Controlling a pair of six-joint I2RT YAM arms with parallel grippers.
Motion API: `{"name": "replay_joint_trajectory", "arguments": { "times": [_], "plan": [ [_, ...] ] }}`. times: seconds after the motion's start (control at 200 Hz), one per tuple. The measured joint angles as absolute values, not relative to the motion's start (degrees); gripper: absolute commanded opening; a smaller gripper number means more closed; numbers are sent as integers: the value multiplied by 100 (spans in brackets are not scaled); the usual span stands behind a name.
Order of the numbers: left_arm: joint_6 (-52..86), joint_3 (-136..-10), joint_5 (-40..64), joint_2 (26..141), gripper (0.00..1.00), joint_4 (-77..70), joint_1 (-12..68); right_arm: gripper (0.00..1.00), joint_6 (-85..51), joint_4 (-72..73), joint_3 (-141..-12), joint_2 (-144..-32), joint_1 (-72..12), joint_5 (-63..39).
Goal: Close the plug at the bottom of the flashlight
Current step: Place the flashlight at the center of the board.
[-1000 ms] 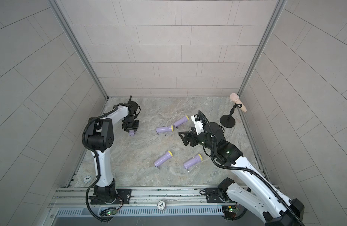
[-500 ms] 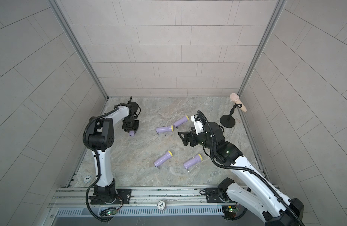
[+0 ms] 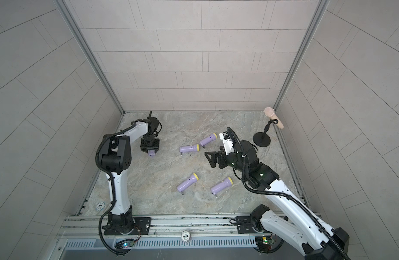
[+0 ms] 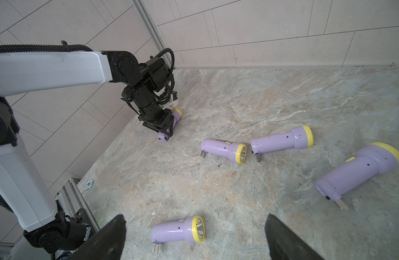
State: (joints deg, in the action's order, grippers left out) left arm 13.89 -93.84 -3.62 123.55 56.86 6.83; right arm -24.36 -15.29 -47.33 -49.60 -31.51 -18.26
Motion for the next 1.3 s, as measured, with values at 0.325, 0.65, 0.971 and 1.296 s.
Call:
{"name": "replay_joint_trajectory", "arguments": {
  "times": [0.325,0.65,0.971,1.296],
  "plan": [
    [1457,-9384,-578,12022,86,5704,696,100,-2438,-1546,-4733,-4960,-3151,-1787],
    [1627,-9225,-810,10648,87,5642,880,100,-2438,-1695,-4735,-4971,-3151,-1706],
    [1164,-8455,-650,9408,91,4871,1896,100,-2445,-1975,-4956,-5129,-3151,-1559],
    [-375,-7999,-478,9467,91,4016,3055,100,-2445,-2049,-5092,-5013,-3151,-1433]
  ]
}}
